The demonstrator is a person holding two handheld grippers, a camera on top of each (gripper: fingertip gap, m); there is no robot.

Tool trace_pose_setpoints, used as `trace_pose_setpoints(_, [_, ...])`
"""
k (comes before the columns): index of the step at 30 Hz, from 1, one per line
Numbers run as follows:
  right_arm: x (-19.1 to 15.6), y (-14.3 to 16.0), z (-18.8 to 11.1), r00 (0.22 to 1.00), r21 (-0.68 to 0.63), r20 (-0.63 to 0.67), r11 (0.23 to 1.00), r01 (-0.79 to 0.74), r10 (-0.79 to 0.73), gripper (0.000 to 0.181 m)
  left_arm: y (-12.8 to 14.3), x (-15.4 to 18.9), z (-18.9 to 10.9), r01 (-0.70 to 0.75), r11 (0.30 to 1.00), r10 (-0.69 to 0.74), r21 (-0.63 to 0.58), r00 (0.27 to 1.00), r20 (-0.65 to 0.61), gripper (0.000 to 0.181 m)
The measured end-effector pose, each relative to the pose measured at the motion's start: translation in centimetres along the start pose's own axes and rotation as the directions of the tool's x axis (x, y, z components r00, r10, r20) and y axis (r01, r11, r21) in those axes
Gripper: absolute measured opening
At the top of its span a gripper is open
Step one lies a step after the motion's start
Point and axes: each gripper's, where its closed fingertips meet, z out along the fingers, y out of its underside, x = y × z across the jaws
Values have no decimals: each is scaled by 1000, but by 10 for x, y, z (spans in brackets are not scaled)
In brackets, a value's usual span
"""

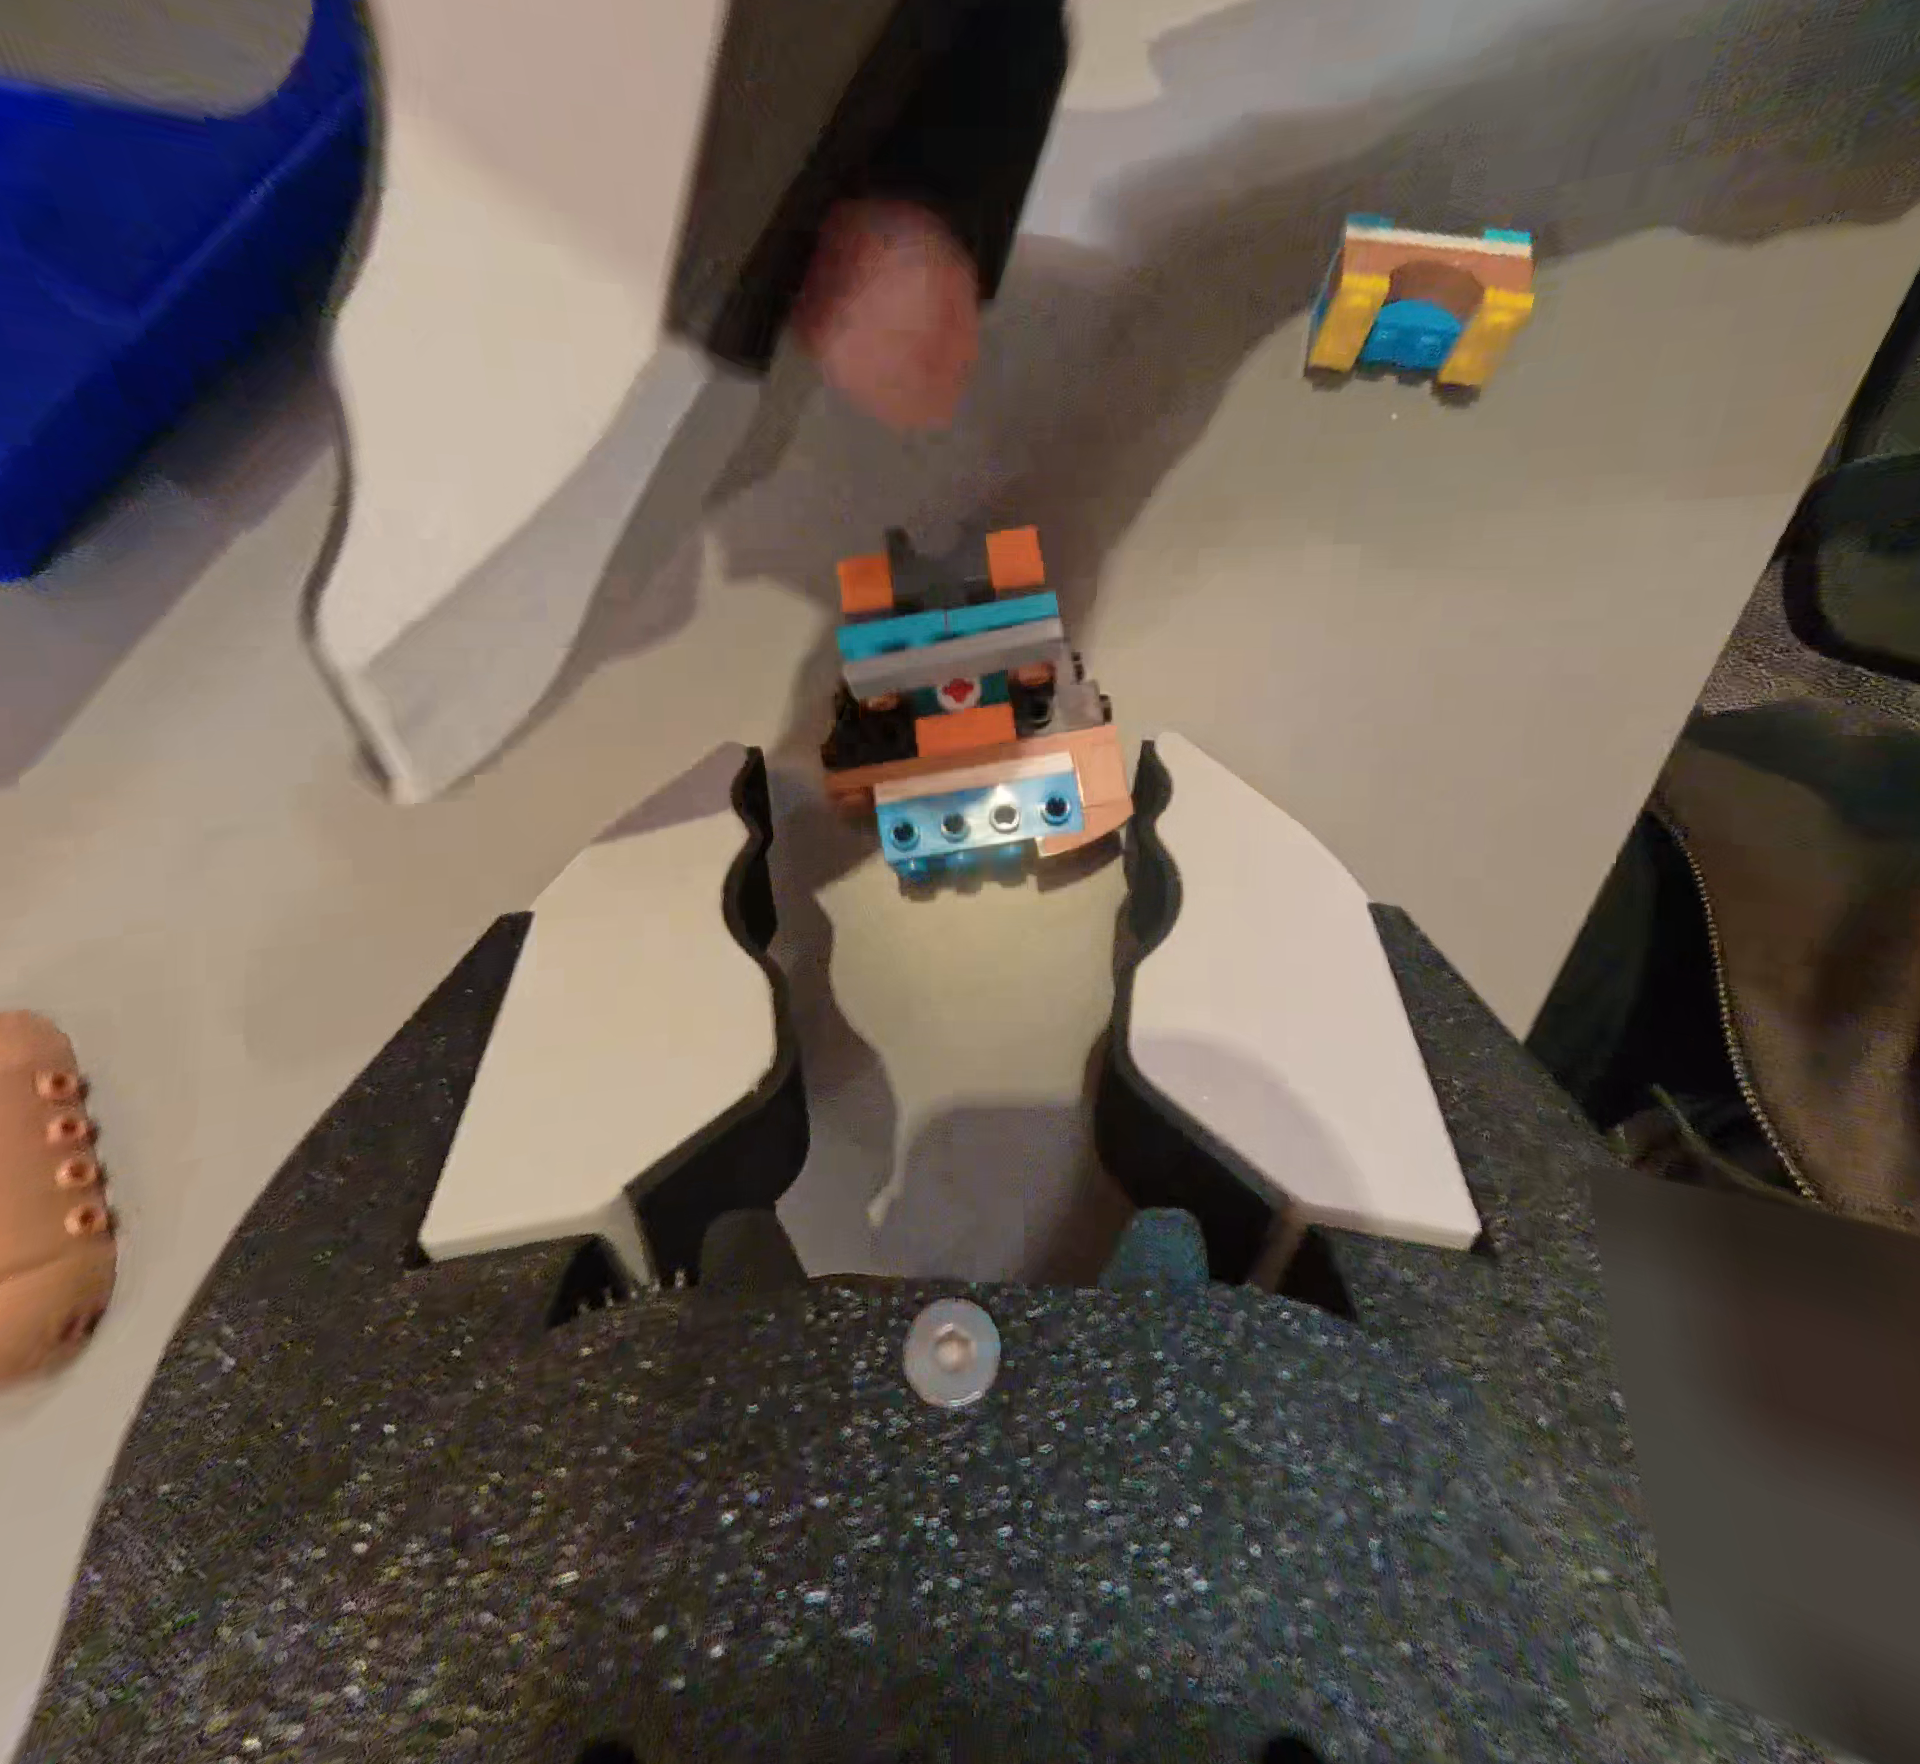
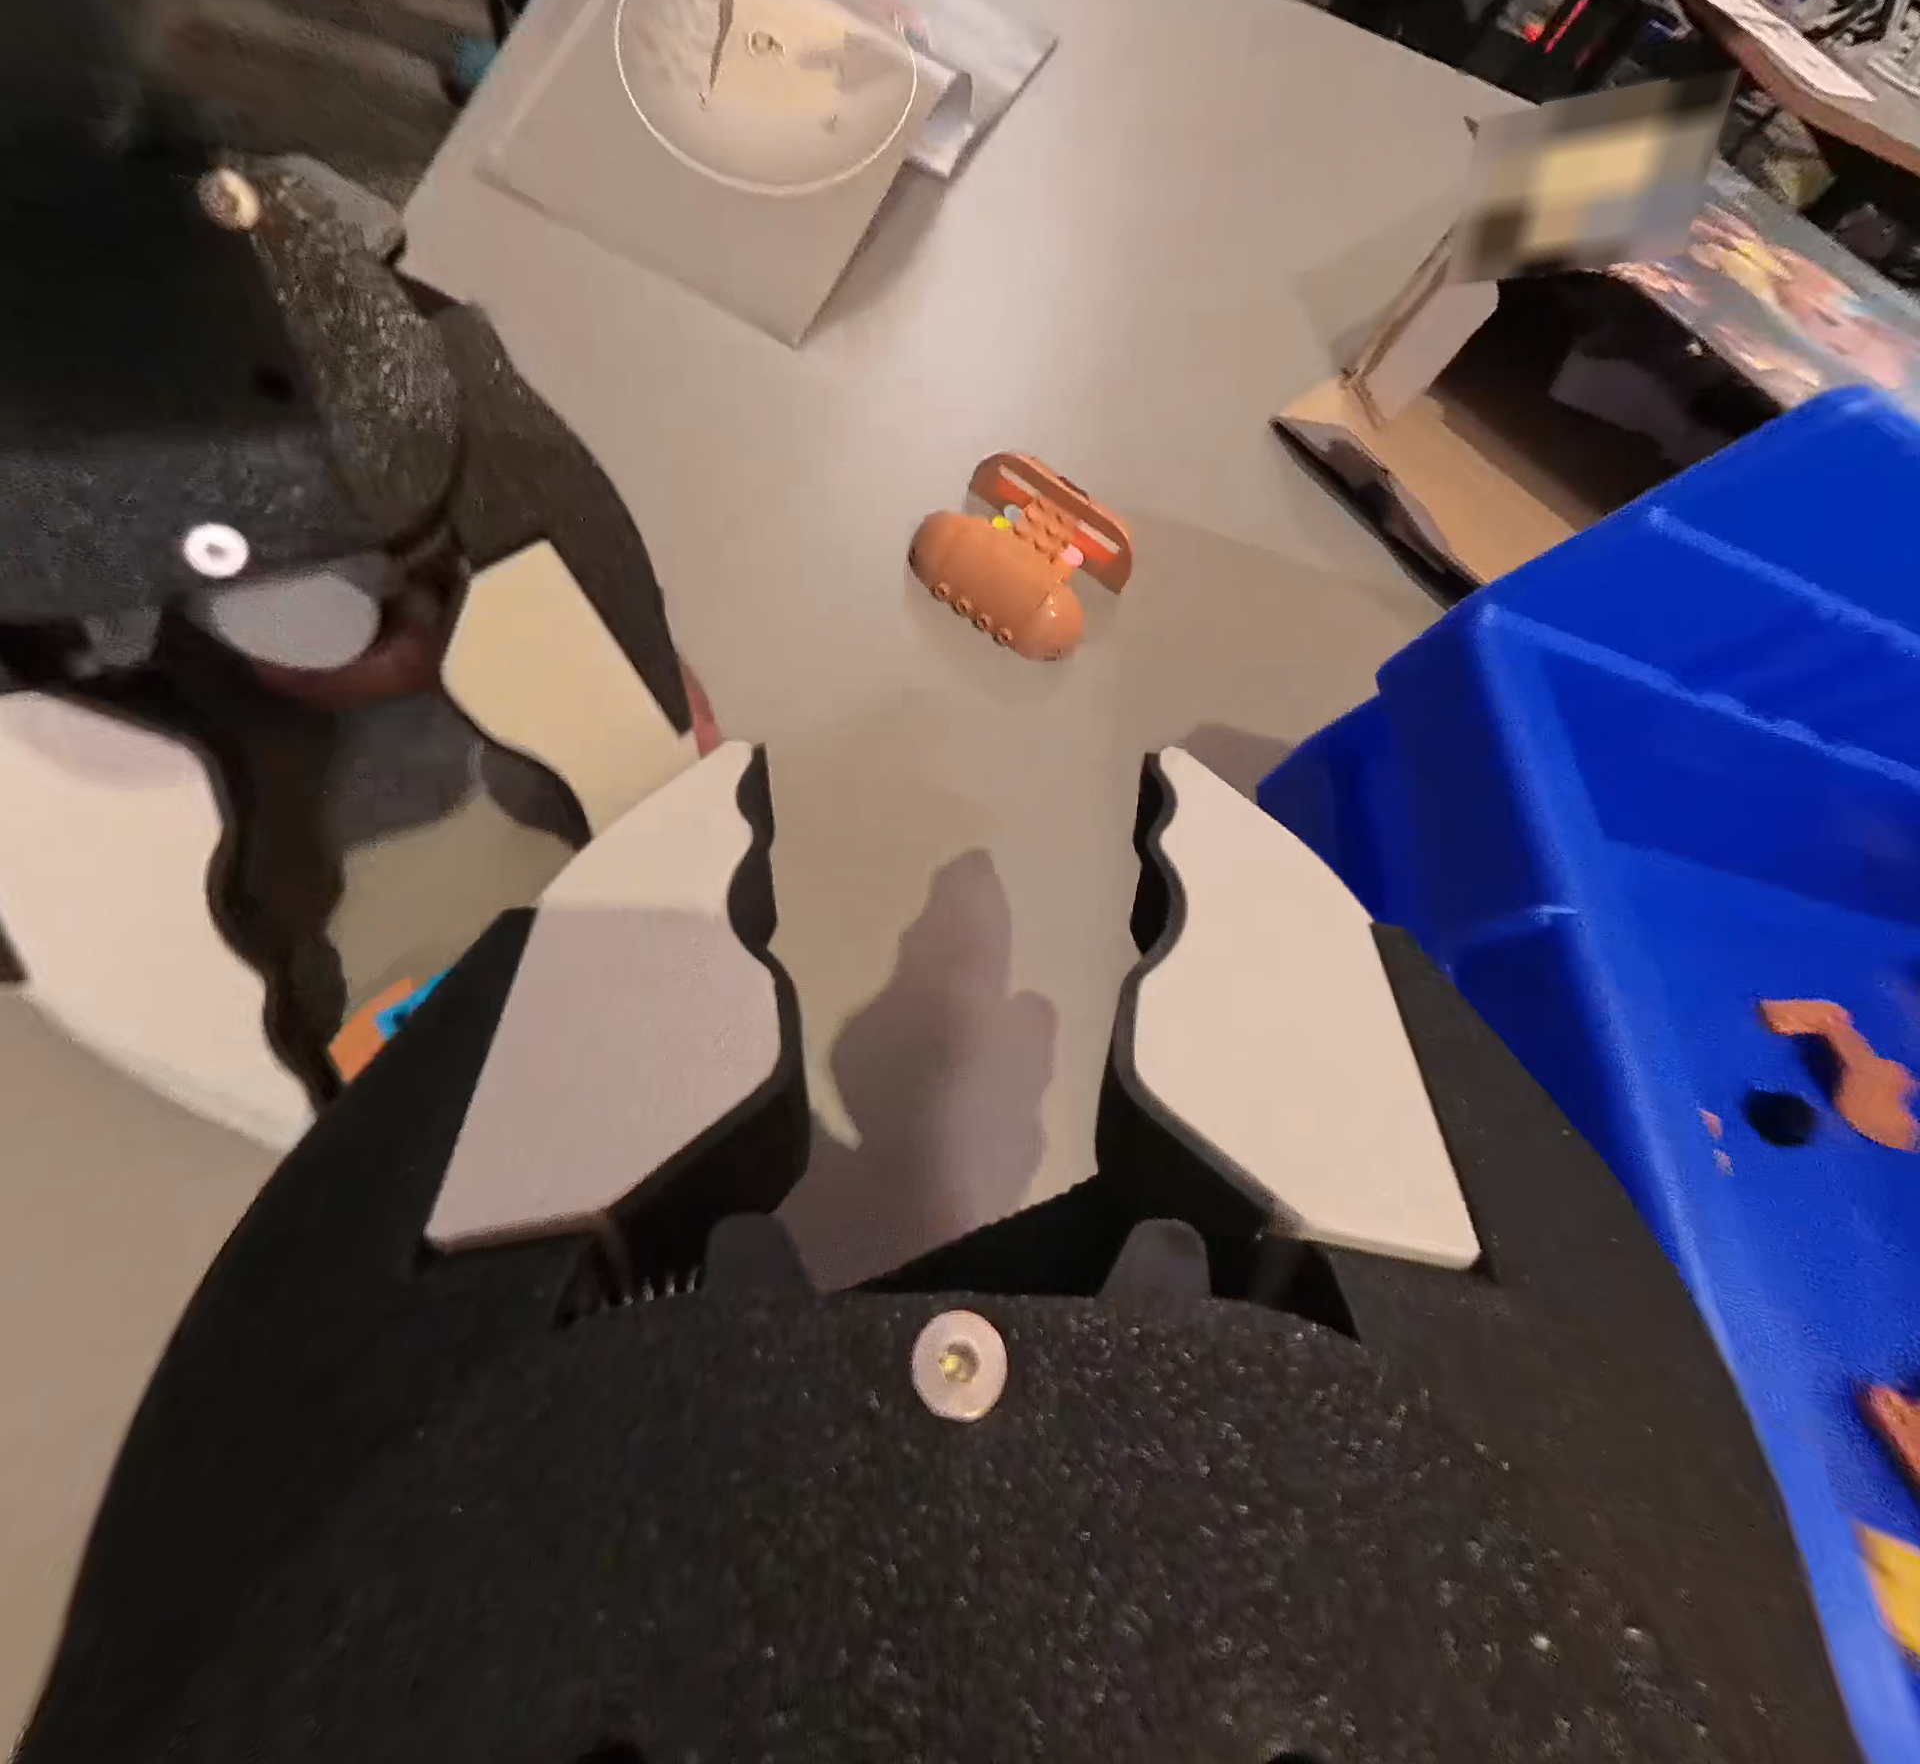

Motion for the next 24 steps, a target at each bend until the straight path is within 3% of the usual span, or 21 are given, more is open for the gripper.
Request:
trace_pose_setpoints(4, [6,4,5,999,127,-9,991,-33,35,57,-7,-3,8,-60,998,60,5,993,-97,58])
trace_pose_setpoints(8, [10,1,-28,995,161,-88,985,66,-52,53,-10,-13,14,-230,973,227,20,935,-272,58])
trace_pose_setpoints(10, [9,7,-40,997,166,-69,986,34,-23,53,-13,-26,18,-316,948,308,36,885,-350,57])
trace_pose_setpoints(15, [-1,45,-40,999,60,12,997,-44,44,55,-25,-56,33,-427,900,419,93,783,-460,58])
trace_pose_setpoints(24, [8,67,-33,998,-39,-42,998,-50,49,53,-31,-59,39,-451,887,443,103,764,-470,58])
